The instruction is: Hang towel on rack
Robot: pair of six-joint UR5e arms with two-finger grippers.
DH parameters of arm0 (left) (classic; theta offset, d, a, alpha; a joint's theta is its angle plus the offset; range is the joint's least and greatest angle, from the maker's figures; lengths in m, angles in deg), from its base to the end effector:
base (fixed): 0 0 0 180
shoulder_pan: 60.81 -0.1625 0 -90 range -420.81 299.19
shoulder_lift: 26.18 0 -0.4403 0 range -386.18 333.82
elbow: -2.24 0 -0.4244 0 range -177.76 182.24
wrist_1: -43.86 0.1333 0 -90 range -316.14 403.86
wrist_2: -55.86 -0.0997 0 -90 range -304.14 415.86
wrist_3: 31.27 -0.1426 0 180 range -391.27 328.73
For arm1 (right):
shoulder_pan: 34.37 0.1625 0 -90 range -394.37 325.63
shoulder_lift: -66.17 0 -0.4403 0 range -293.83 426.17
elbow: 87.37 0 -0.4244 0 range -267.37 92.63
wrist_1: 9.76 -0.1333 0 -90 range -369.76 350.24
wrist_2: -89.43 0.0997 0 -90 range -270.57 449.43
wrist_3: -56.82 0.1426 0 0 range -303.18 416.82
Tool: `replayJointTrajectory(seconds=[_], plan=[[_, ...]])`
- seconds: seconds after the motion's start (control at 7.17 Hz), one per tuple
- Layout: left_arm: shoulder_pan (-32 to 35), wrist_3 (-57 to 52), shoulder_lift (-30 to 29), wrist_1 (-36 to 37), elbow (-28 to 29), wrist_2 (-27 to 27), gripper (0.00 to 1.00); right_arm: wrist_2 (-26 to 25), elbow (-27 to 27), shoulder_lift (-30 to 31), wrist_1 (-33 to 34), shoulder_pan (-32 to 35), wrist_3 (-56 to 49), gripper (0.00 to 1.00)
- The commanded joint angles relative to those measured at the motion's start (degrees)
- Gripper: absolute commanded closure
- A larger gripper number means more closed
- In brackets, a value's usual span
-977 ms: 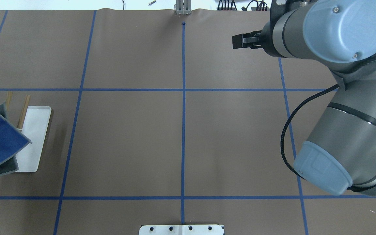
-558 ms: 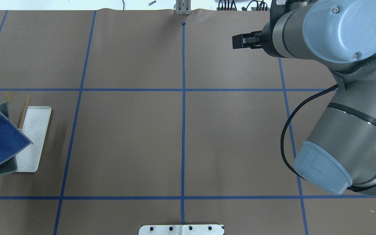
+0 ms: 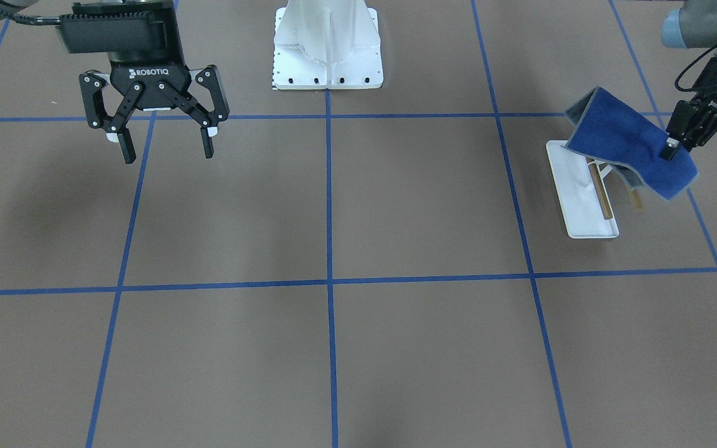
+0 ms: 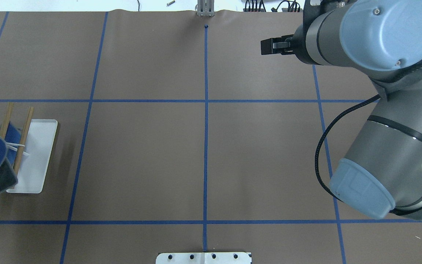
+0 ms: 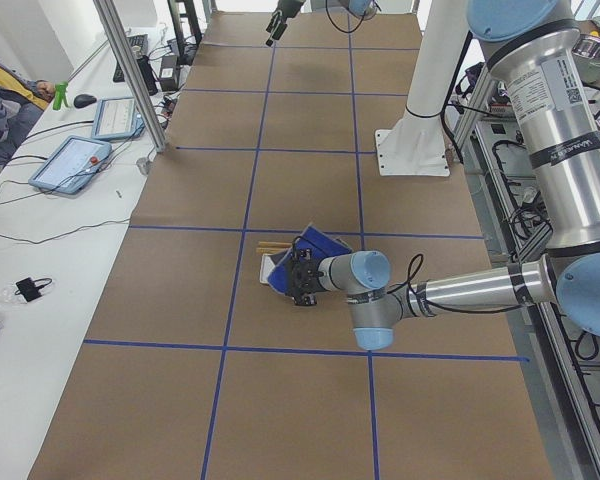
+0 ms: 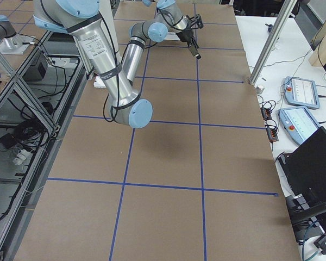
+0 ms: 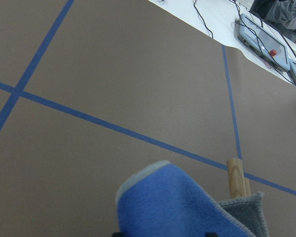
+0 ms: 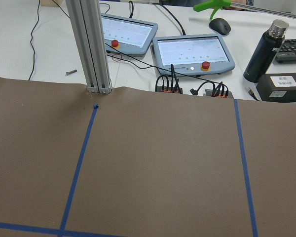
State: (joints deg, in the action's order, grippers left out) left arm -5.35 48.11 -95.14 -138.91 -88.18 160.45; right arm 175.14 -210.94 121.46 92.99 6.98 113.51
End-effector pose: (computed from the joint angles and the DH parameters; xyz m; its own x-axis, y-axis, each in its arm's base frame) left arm 0.1472 -0.3856 0.6703 0.2927 -0.1106 -0.9498 0.6179 0.7800 0.0995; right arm -0.3414 -0.4922 0.1285 0.7423 -0.0762 0.6657 -0.3559 0.7969 0.4881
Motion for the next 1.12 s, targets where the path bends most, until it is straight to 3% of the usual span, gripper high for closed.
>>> replayJointTrajectory(seconds=[0.0,0.28,0.56,0.98], plan=[[2.19,-0.45,-0.21,1.87,0.17,0.43,0.02,0.33,0.00,0.16,0.09,0.22,0.00,0.00],[4.57,-1.67,-1.88,5.30,-0.27,1.22,0.02,0.51,-0.35,0.17,0.09,0.40,0.09,0.00],[15.84,-12.26,-5.54,12.38,-0.62,13.64,0.02,1.47,-0.97,2.35,0.18,1.88,-0.08,0.00],[22.84,-35.71,-10.57,28.37,-0.54,19.31,0.02,11.73,-1.14,9.80,0.09,9.69,-5.24,0.00]])
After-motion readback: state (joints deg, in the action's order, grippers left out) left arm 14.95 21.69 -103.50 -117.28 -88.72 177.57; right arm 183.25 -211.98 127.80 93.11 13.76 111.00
